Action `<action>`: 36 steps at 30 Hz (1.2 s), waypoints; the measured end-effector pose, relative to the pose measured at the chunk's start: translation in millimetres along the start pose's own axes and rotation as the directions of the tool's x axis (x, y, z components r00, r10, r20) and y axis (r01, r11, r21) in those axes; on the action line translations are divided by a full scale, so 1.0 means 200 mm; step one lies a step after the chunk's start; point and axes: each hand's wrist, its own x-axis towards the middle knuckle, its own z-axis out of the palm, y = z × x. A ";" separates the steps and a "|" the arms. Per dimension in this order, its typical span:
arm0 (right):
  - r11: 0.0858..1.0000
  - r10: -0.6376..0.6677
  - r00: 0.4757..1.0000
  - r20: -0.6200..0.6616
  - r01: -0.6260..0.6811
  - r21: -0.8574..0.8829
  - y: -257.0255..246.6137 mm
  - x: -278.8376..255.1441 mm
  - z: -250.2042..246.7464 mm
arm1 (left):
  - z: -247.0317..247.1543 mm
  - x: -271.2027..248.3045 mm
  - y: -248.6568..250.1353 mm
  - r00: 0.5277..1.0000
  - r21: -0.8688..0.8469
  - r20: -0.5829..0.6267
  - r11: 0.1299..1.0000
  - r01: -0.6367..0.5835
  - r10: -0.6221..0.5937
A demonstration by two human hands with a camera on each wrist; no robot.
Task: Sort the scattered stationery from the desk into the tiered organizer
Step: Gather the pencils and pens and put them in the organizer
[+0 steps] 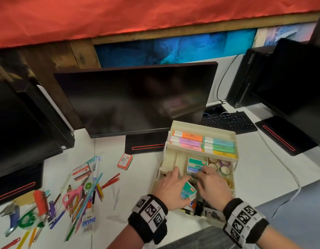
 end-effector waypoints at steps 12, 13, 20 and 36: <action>0.987 0.101 0.995 0.023 -0.103 0.125 0.04 0.14 -0.05 | -0.01 0.04 0.05 0.995 -0.022 0.025 0.995 0.093 -0.092; 0.981 0.103 0.994 0.018 -0.105 0.164 0.05 0.12 -0.05 | -0.02 0.05 0.06 0.991 -0.081 -0.004 0.988 0.130 -0.131; 0.905 0.168 0.974 -0.149 -0.093 0.416 0.12 -0.03 -0.09 | -0.03 0.17 0.16 0.912 -0.425 -0.211 0.873 0.238 -0.351; 0.901 0.187 0.974 -0.129 -0.118 0.418 0.16 -0.12 -0.05 | 0.01 0.34 0.26 0.924 0.004 -0.313 0.972 0.233 -0.220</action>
